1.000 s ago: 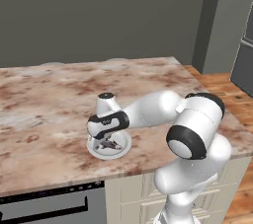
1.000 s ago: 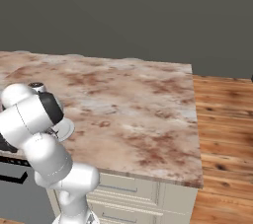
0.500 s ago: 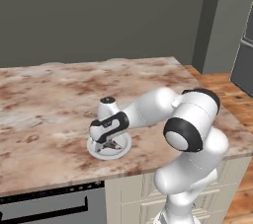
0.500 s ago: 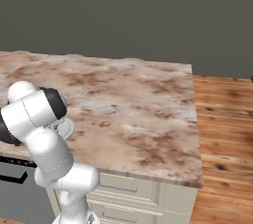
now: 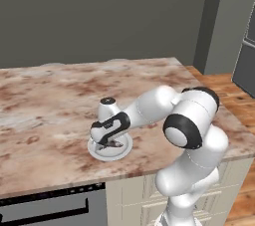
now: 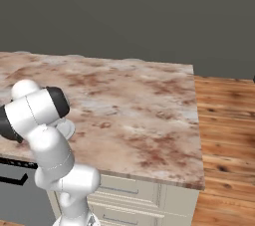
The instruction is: Place the fish on the bottom rack of the oven, and slide the tray back inside. Close the oven door.
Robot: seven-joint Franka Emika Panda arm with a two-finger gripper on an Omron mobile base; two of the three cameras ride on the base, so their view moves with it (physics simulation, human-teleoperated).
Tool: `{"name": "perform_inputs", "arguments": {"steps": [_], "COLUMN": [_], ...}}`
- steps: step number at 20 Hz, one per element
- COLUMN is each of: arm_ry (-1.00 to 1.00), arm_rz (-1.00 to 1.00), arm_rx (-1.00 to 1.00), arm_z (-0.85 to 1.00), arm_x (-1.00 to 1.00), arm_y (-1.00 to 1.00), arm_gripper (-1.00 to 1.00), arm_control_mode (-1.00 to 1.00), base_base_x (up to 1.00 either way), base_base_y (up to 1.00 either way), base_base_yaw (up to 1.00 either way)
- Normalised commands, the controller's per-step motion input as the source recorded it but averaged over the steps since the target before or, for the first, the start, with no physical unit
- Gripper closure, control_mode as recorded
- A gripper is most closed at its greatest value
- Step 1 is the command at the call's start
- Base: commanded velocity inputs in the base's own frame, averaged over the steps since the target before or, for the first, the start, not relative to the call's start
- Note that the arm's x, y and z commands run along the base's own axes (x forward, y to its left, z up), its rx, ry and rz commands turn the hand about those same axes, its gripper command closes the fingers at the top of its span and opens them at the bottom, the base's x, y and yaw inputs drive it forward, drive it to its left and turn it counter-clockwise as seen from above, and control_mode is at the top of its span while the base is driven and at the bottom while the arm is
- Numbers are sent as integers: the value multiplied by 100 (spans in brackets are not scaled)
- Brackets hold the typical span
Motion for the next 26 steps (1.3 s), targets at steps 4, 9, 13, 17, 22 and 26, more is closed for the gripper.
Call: {"name": "perform_inputs", "arguments": {"steps": [4,9,13,17,22,26], "arm_ry": [-16,-17,-25,-23,-6,-1], "arm_rz": [0,5,10,5,-10,-23], "arm_rx": [0,0,2,8,23,27], "arm_z": [22,80,91,83,61,64], "arm_x": [-42,-90,-100,-99,-85,-55], "arm_y": [-2,-30,-68,-76,-99,-100], "arm_gripper": [100,100,100,100,100,100], "arm_control_mode": [-100,-100,-100,-100,-100,-100], "base_base_x": [0,0,0,0,0,0], "base_base_y": [0,0,0,0,0,0], "base_base_yaw": [0,0,0,0,0,0]}}
